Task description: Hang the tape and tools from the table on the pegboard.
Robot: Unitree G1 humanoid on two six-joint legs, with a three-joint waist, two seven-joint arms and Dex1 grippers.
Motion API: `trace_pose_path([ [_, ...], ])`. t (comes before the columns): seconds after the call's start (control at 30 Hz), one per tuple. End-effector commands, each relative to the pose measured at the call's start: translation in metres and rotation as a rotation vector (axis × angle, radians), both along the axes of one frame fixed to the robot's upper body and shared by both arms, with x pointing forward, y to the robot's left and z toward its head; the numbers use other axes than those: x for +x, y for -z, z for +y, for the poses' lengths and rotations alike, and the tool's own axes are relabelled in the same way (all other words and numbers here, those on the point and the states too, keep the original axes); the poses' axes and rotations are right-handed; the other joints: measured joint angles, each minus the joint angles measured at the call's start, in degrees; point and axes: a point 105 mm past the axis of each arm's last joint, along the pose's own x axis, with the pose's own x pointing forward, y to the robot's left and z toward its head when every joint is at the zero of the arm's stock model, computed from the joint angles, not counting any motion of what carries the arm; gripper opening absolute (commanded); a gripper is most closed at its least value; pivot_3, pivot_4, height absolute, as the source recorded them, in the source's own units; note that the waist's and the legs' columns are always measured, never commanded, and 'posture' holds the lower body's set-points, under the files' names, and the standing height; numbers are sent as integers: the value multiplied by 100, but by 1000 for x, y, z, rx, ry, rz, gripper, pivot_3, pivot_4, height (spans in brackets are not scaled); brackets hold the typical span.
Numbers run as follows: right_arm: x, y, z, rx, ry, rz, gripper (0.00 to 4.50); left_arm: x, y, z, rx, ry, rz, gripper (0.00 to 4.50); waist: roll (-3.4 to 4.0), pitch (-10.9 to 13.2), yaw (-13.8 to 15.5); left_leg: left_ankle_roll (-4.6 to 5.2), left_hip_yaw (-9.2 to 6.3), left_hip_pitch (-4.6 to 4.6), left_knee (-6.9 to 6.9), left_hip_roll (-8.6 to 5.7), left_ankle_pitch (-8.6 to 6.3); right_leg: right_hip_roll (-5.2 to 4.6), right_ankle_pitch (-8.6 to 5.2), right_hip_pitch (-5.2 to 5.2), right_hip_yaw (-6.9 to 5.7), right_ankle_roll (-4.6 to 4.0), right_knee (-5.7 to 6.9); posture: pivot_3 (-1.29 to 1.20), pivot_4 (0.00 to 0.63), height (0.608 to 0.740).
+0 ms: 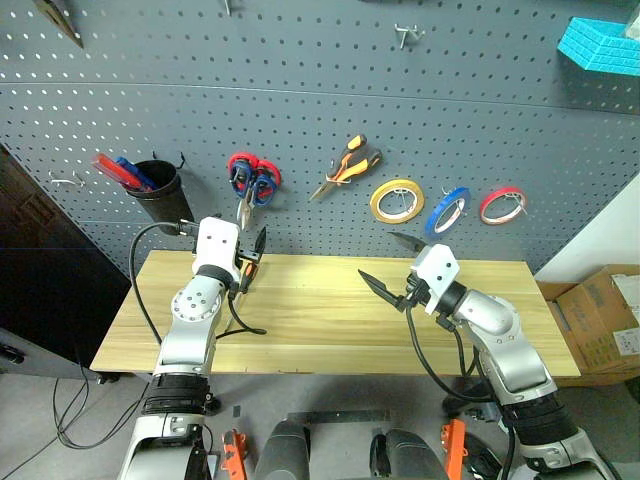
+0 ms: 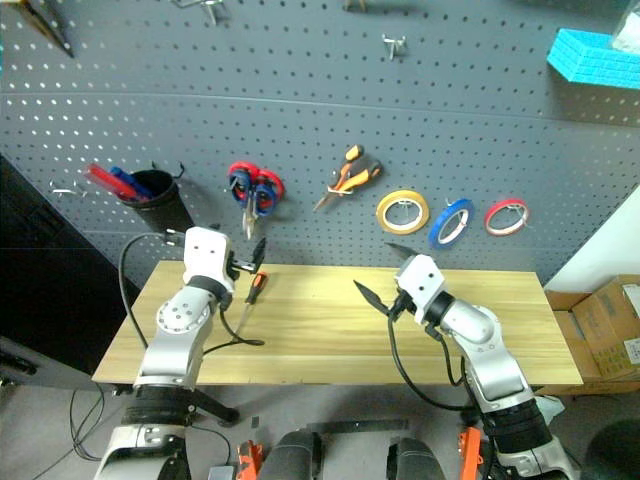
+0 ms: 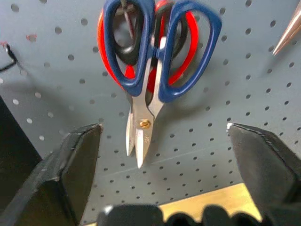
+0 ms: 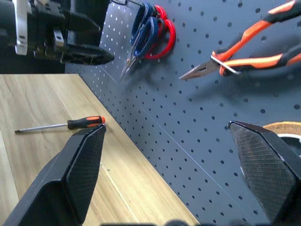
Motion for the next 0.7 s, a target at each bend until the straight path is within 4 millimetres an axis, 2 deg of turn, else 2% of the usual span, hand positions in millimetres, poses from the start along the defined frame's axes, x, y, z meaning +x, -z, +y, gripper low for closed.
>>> trace_pose_path([
  [0.03,-5,-19,-3,65,0,-51,4500,-13,16,6,-5,-3,62,4475,1,0,-7,0,2,2,-1,0,0,0,0,1,2,0,0,156,105,740],
  [0.1,-12,-28,0,116,-34,-71,4500,-26,32,9,2,-8,115,4475,1,1,-31,0,4,4,-4,1,-1,-1,-1,1,4,-1,-2,155,109,740],
  [0.2,-23,-45,8,182,-99,-109,4500,-42,44,15,10,-32,157,4475,4,3,-54,2,4,4,-6,9,-2,0,-3,-1,1,-4,-1,155,113,740],
  [0.37,-26,-53,17,233,-119,-128,4500,-52,56,24,3,-66,212,4475,6,5,6,0,14,32,-2,47,-3,21,-12,19,-6,-57,-6,175,120,740],
  [0.47,-22,-46,22,196,-112,-124,4500,-46,59,29,-20,-68,250,4475,10,7,7,-2,43,40,-2,74,-4,28,-9,17,-5,-64,-11,180,127,740],
  [0.6,-8,-20,31,81,-77,-33,4500,-33,67,41,-74,-105,329,4475,15,11,5,-2,46,43,-2,79,-4,32,-6,11,-4,-69,-9,175,138,740],
  [0.7,-6,-1,51,13,-142,44,4500,-17,71,48,-107,-116,377,4475,17,15,-3,-1,46,43,-3,80,-3,37,-6,10,-3,-71,-6,162,150,740],
])
